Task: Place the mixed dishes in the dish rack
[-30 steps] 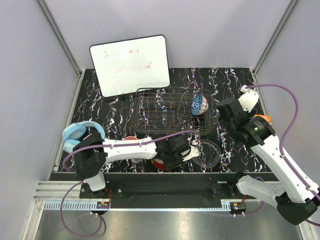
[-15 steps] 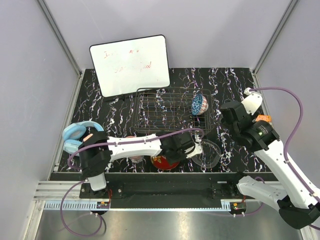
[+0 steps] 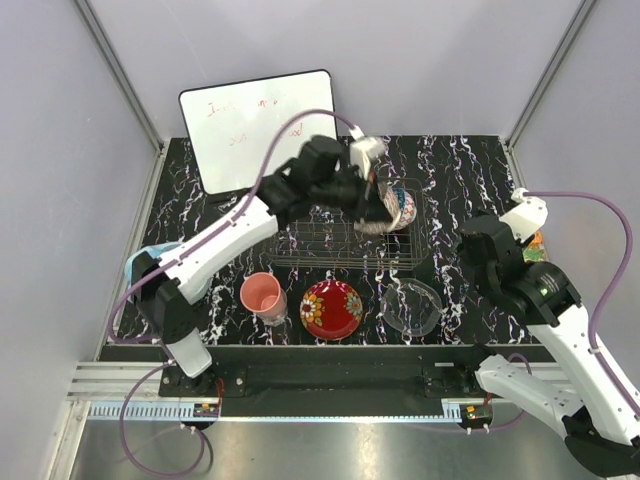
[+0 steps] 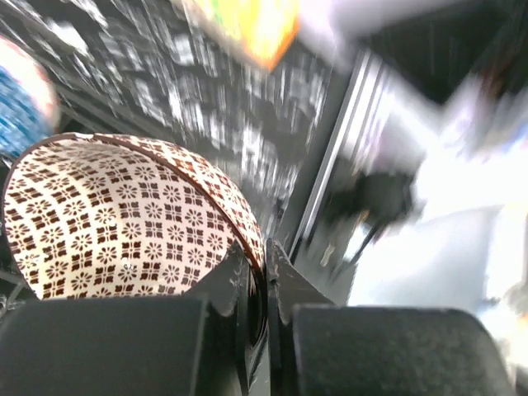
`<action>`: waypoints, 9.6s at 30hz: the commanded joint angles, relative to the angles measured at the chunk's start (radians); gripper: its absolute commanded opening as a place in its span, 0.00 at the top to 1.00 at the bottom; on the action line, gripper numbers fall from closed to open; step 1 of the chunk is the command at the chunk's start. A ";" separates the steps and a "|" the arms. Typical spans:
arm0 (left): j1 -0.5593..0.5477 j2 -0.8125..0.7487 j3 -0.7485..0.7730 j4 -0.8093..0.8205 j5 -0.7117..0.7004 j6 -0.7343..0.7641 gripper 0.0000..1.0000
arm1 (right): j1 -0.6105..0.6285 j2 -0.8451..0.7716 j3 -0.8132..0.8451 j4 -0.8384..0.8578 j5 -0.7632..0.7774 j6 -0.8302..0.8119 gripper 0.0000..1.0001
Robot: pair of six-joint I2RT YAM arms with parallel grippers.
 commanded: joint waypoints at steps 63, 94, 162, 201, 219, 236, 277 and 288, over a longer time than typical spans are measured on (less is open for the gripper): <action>0.093 0.242 -0.309 0.816 0.147 -0.537 0.01 | -0.003 0.037 -0.138 -0.181 -0.136 0.293 0.32; 0.418 -0.357 -0.251 -0.106 -0.039 0.374 0.01 | -0.003 0.014 -0.641 0.136 -0.474 0.732 0.24; 0.427 -0.437 -0.121 -0.247 -0.142 0.427 0.01 | 0.285 0.045 -0.471 0.230 -0.520 0.379 1.00; 0.512 -0.486 -0.228 -0.233 -0.309 0.371 0.01 | 0.338 0.547 -0.219 1.830 0.051 -2.008 1.00; 0.532 -0.450 -0.271 -0.162 -0.313 0.339 0.01 | 0.079 0.460 -0.311 1.349 -0.481 -2.017 1.00; 0.539 -0.427 -0.300 -0.136 -0.289 0.334 0.01 | -0.003 0.680 -0.274 1.639 -0.578 -2.186 1.00; 0.550 -0.440 -0.256 -0.159 -0.223 0.459 0.01 | 0.008 0.453 -0.451 1.560 -0.448 -1.767 0.00; 0.132 -0.387 -0.229 -0.455 -0.360 0.807 0.02 | 0.091 0.081 -0.227 1.120 -0.287 -1.130 0.00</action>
